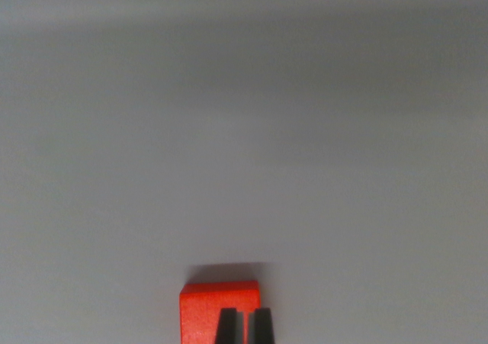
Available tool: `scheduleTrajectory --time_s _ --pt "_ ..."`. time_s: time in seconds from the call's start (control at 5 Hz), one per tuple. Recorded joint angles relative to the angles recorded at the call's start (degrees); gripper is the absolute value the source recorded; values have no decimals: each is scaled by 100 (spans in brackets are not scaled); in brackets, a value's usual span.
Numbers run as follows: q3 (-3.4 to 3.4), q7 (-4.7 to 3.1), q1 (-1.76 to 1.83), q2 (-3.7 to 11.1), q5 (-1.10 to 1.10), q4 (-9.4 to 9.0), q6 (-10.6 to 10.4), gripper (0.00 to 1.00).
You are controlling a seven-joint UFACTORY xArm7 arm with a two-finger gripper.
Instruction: Reach red block
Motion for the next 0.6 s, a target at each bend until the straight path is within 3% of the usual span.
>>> scheduleTrajectory --time_s 0.2,0.4,0.6 --pt "0 0 0 0 0 0 0 0" --pt "7 44 20 88 -21 -173 -248 0" --pt "7 44 20 88 -21 -173 -248 0"
